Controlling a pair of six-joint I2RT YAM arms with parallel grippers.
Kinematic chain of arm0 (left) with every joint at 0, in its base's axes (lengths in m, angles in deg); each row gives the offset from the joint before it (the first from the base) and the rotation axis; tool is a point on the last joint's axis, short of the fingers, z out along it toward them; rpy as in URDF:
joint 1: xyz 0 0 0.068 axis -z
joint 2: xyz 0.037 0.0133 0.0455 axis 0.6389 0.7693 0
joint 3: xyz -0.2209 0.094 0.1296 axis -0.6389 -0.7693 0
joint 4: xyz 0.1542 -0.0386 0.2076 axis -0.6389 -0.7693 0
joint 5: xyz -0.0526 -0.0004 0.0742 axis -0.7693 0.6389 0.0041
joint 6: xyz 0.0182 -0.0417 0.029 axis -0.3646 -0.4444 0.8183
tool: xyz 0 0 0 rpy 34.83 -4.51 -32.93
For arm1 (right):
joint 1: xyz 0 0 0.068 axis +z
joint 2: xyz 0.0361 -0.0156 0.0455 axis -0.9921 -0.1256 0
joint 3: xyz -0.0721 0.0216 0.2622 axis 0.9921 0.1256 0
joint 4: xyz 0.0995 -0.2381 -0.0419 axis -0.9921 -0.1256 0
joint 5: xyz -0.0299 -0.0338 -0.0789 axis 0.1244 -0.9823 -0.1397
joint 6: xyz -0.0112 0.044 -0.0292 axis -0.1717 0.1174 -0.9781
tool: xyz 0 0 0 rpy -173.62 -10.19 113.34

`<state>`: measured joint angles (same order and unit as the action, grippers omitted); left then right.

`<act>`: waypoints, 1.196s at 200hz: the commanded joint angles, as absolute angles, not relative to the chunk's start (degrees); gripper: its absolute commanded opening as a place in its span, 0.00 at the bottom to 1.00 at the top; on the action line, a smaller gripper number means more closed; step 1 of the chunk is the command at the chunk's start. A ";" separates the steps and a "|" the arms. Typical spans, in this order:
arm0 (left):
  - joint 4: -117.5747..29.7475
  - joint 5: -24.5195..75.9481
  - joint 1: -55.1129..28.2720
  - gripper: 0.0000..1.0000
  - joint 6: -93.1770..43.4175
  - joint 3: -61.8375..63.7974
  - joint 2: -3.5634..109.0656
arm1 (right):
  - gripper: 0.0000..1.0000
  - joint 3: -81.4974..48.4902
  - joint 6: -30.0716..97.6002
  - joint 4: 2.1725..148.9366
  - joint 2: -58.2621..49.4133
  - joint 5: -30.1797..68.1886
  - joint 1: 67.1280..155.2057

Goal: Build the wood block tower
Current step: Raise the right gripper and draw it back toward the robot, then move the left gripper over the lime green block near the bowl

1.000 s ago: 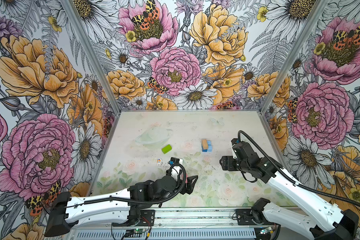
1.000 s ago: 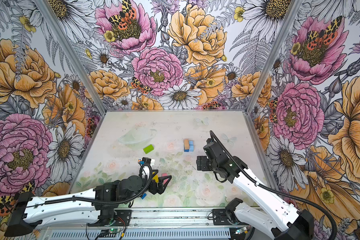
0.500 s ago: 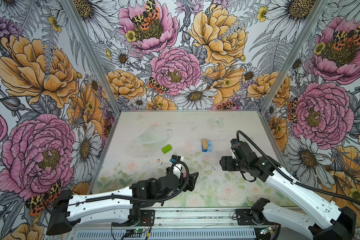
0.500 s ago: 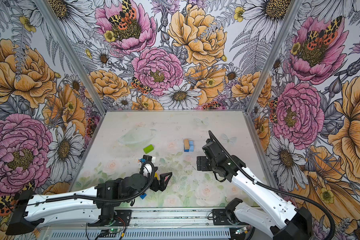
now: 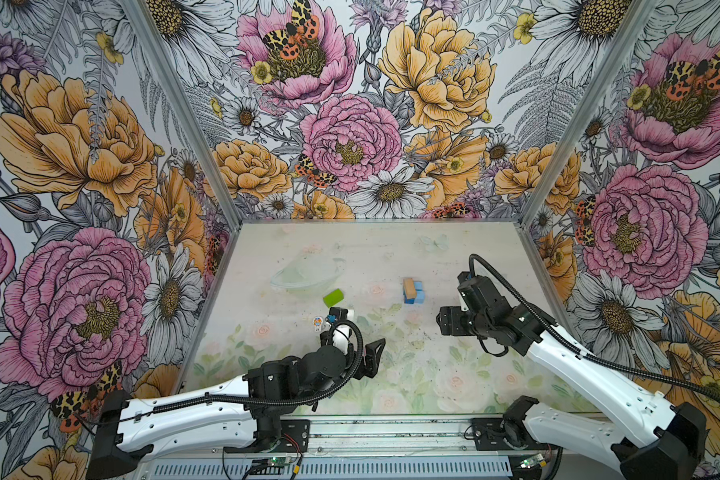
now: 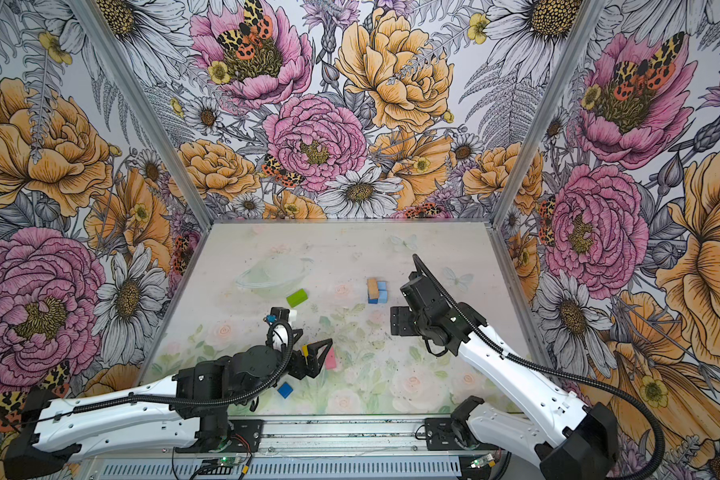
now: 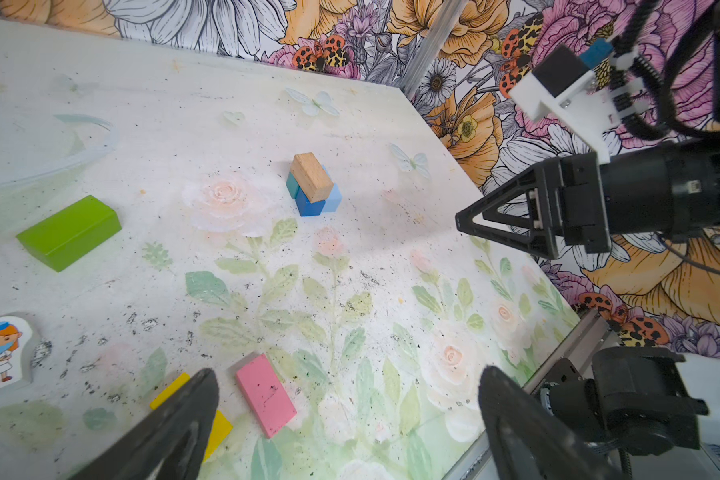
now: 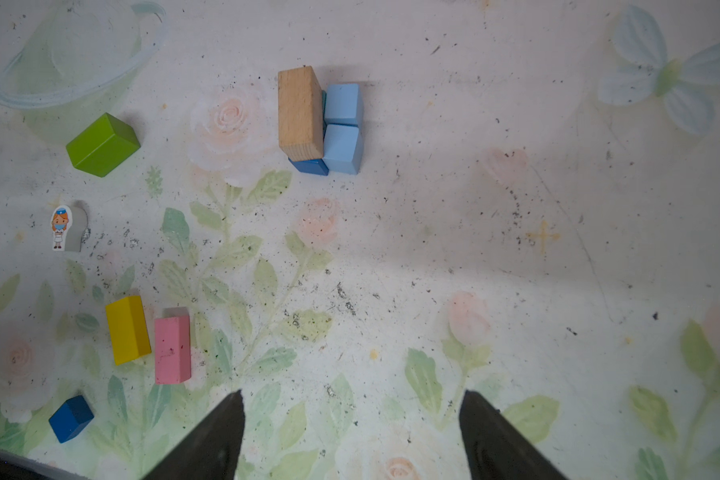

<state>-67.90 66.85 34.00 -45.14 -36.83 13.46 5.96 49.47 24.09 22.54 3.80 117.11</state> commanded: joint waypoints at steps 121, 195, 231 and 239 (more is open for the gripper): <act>-74.88 57.09 7.17 0.99 -42.19 -38.50 10.22 | 0.87 -3.98 48.67 28.02 11.78 8.22 117.57; -67.05 44.92 -9.65 0.93 -32.27 -37.78 27.63 | 0.89 -2.89 46.92 28.90 10.54 10.33 117.35; -65.54 43.04 -10.42 0.93 -28.34 -34.05 35.33 | 0.99 -2.17 45.95 28.86 12.43 11.25 116.42; -65.53 42.61 -10.85 0.93 -27.89 -32.91 36.83 | 0.99 -2.02 45.92 28.91 12.77 11.40 116.15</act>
<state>-68.73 45.63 -9.51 -32.09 -37.28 33.81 -2.25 46.96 27.42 10.65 10.34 116.87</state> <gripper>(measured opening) 0.933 0.978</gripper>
